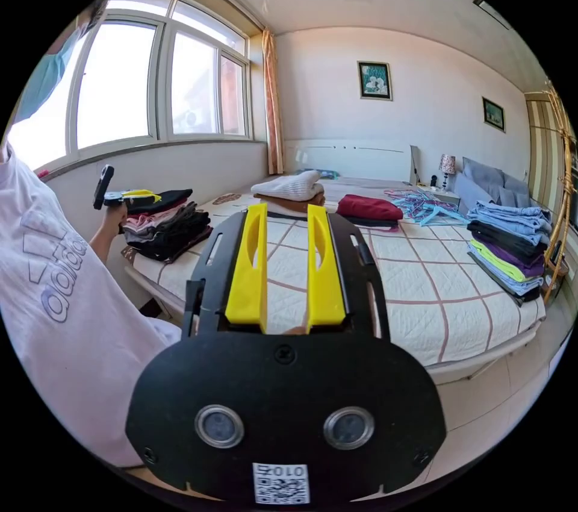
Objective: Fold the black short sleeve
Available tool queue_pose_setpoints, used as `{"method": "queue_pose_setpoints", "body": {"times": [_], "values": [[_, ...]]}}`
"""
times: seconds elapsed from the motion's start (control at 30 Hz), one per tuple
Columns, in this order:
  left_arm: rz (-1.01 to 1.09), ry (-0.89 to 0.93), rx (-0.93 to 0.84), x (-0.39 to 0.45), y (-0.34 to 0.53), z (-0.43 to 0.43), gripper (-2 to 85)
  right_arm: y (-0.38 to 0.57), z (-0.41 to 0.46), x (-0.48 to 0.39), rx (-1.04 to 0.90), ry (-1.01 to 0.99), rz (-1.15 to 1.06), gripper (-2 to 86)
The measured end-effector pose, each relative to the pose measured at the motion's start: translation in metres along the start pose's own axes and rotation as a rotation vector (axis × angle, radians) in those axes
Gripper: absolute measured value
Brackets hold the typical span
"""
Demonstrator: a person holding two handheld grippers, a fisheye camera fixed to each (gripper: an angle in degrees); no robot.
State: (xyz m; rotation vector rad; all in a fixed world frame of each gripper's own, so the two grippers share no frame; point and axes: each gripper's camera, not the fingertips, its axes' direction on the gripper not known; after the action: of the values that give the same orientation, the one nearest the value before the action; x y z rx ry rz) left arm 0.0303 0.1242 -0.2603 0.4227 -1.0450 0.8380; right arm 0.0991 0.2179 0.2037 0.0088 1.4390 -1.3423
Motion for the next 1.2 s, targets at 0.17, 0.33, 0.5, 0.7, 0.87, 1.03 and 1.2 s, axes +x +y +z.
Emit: {"method": "queue_pose_setpoints", "body": {"times": [0.17,0.33,0.5,0.7,0.87,1.03,1.2], "values": [[-0.023,-0.067,-0.052,-0.023,0.024,-0.001,11.3,0.025,-0.015,-0.023,-0.038,0.049,-0.023,10.6],[0.056,-0.247,-0.056,-0.04,0.028,-0.027,7.3,0.039,-0.025,-0.026,-0.026,0.05,0.002,9.7],[-0.018,-0.155,-0.019,-0.086,0.036,-0.054,3.7,0.051,-0.027,-0.032,-0.026,0.031,0.008,9.0],[-0.366,0.176,0.142,-0.177,0.064,-0.072,0.8,0.062,-0.026,-0.038,-0.047,0.053,-0.01,8.9],[-0.576,0.417,0.366,-0.218,0.049,-0.074,0.5,0.067,-0.023,-0.026,-0.023,0.014,0.05,8.8],[-0.25,0.666,0.469,-0.152,-0.056,-0.084,1.1,0.061,-0.016,-0.021,-0.028,0.005,0.079,8.7],[0.149,0.887,0.211,0.028,-0.1,-0.049,6.1,0.055,-0.012,-0.025,-0.068,0.053,0.071,8.7]]}}
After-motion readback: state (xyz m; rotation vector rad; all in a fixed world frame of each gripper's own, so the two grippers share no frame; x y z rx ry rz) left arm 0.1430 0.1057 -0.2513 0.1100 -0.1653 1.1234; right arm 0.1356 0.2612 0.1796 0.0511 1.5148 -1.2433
